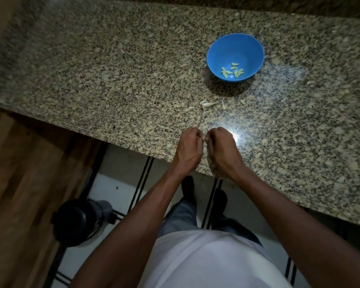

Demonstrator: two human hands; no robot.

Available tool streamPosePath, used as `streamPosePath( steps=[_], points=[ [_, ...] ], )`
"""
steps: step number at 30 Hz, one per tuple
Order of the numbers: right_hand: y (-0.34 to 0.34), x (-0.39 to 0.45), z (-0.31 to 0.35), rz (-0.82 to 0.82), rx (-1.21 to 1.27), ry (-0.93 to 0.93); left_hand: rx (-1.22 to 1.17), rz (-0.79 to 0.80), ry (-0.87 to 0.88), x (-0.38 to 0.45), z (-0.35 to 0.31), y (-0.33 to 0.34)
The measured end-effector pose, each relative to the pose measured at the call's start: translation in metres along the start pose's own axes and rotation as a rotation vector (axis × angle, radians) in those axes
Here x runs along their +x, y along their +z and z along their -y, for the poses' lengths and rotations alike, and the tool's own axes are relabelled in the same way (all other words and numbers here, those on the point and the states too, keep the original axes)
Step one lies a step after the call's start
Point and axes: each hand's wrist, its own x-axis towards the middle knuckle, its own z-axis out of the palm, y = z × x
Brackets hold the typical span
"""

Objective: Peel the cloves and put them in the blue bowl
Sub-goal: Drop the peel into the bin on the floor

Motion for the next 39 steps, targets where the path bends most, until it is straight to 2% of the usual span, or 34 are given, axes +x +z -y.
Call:
streamPosePath(
  steps=[3, 6, 9, 11, 17, 22, 26, 31, 33, 39],
  points=[
    [-0.013, 0.011, 0.010, 0.116, 0.458, 0.303, -0.379, 0.000, -0.300, -0.003, 0.004, -0.015],
    [-0.008, 0.020, 0.031, 0.256, 0.950, 0.518, -0.823, -0.140, -0.525, -0.013, 0.015, -0.038],
    [0.016, 0.026, 0.062, 0.341, 1.095, 0.537, -1.099, -0.296, -0.582, -0.029, 0.041, -0.070],
    [0.039, 0.027, 0.089, 0.418, 1.139, 0.515, -1.194, -0.355, -0.586, -0.046, 0.064, -0.095],
    [0.146, 0.007, 0.202, 0.724, 1.051, 0.452, -1.207, -0.616, -0.602, -0.133, 0.148, -0.177],
    [0.265, -0.046, 0.318, 0.952, 0.875, 0.337, -1.227, -0.909, -0.722, -0.237, 0.256, -0.240],
    [0.374, -0.102, 0.396, 1.119, 0.759, 0.271, -1.141, -1.082, -0.866, -0.324, 0.352, -0.284],
    [0.486, -0.159, 0.446, 1.178, 0.567, 0.265, -1.110, -1.223, -0.995, -0.414, 0.443, -0.310],
    [0.515, -0.173, 0.454, 1.180, 0.518, 0.305, -1.109, -1.271, -1.033, -0.437, 0.467, -0.312],
    [0.581, -0.203, 0.464, 1.227, 0.336, 0.250, -1.220, -1.384, -1.093, -0.483, 0.513, -0.303]
  ],
)
